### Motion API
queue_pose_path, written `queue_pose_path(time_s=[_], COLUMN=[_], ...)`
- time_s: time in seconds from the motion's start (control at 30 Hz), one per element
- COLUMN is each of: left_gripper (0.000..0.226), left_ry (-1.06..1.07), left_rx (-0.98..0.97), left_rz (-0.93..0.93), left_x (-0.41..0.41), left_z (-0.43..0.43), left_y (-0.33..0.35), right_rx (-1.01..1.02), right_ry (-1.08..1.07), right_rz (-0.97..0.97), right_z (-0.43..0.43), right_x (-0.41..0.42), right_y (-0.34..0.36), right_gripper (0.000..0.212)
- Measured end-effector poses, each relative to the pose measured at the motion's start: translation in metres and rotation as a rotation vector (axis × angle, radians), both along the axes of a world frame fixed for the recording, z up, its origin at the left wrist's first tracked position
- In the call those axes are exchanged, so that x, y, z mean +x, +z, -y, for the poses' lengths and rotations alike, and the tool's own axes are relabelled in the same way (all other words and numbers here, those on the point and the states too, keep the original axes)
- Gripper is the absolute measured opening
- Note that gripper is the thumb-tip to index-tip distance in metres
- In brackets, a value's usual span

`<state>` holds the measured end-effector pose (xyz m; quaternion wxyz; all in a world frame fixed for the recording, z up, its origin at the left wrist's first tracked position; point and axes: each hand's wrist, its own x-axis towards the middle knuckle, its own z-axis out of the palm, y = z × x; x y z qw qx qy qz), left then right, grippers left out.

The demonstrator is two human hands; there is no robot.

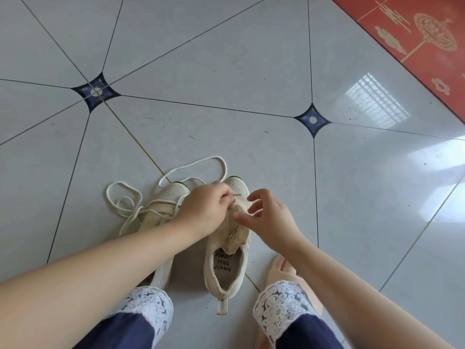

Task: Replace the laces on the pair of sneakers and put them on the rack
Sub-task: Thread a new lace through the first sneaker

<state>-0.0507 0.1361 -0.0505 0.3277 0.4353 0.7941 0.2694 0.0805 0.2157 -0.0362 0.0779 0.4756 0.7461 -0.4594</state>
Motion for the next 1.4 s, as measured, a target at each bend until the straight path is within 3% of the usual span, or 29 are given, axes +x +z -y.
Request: queue_pose_path(time_s=[0.07, 0.13, 0.33, 0.47, 0.6, 0.73, 1.0, 1.2, 1.3, 1.4], left_gripper=[0.015, 0.013, 0.015, 0.016, 0.014, 0.014, 0.017, 0.021, 0.005, 0.007], left_ry=[0.087, 0.038, -0.08, -0.144, -0.102, -0.022, -0.026, -0.041, -0.045, -0.055], left_rx=[0.019, 0.003, -0.067, -0.068, -0.052, -0.024, -0.01, 0.045, 0.014, 0.009], left_rz=[0.128, 0.192, 0.157, 0.096, 0.126, 0.126, 0.025, -0.022, -0.061, -0.028], left_x=[0.0, 0.004, 0.013, 0.012, 0.015, 0.025, 0.034, 0.031, 0.031, 0.032], left_z=[-0.002, -0.004, -0.005, -0.002, 0.003, 0.003, 0.003, 0.003, 0.003, 0.004], left_y=[0.0, 0.002, -0.001, -0.004, -0.008, -0.01, -0.01, -0.004, -0.001, 0.001], right_rx=[-0.123, -0.159, -0.37, -0.161, -0.262, -0.446, -0.712, -0.72, -0.658, -0.57], right_ry=[-0.039, -0.092, -0.299, -0.146, -0.291, -0.538, -0.733, -0.714, -0.697, -0.678], right_rz=[0.057, 0.062, -0.008, 0.083, 0.002, -0.108, -0.223, -0.252, -0.256, -0.265], right_z=[0.0, -0.001, 0.0, 0.0, 0.005, 0.012, 0.014, 0.018, 0.021, 0.024], right_x=[0.001, 0.003, 0.008, 0.01, 0.013, 0.018, 0.021, 0.024, 0.022, 0.02], right_y=[-0.003, -0.006, -0.01, -0.011, -0.011, -0.01, -0.01, -0.007, -0.007, -0.007], right_gripper=[0.043, 0.034, 0.022, 0.004, 0.021, 0.017, 0.017, 0.014, 0.014, 0.013])
